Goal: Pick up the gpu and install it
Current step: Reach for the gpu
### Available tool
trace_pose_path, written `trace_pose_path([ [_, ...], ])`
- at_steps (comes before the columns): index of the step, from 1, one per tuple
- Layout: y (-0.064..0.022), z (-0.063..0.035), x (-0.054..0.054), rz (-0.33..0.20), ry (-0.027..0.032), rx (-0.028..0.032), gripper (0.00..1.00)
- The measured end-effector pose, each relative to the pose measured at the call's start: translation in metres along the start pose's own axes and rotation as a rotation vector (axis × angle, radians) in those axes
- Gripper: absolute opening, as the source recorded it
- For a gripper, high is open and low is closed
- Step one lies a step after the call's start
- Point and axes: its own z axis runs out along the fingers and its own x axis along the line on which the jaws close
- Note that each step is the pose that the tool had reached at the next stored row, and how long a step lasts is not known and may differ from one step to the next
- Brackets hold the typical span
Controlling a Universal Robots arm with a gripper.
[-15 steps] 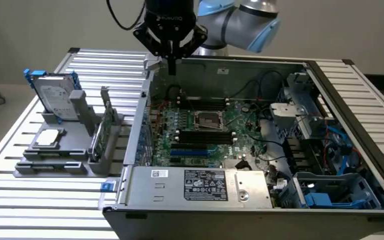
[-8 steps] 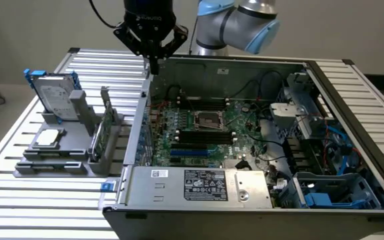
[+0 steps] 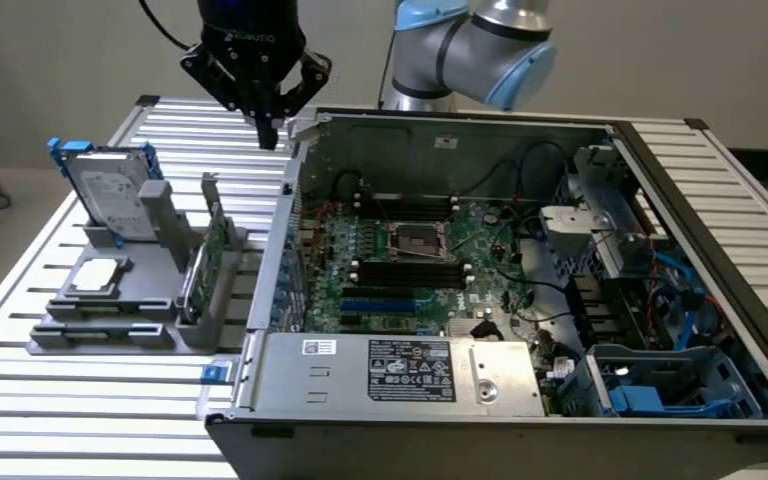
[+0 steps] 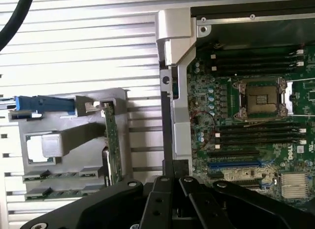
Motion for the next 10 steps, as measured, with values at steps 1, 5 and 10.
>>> trace_pose_path([
  [1, -0.0004, 0.0013, 0.005, 0.0, 0.0, 0.0, 0.11],
  [5, -0.0019, 0.0068, 0.023, 0.0, 0.0001, 0.0021, 0.11],
  [10, -0.0039, 0.014, 0.045, 0.0, -0.0003, 0.0051, 0.11],
])
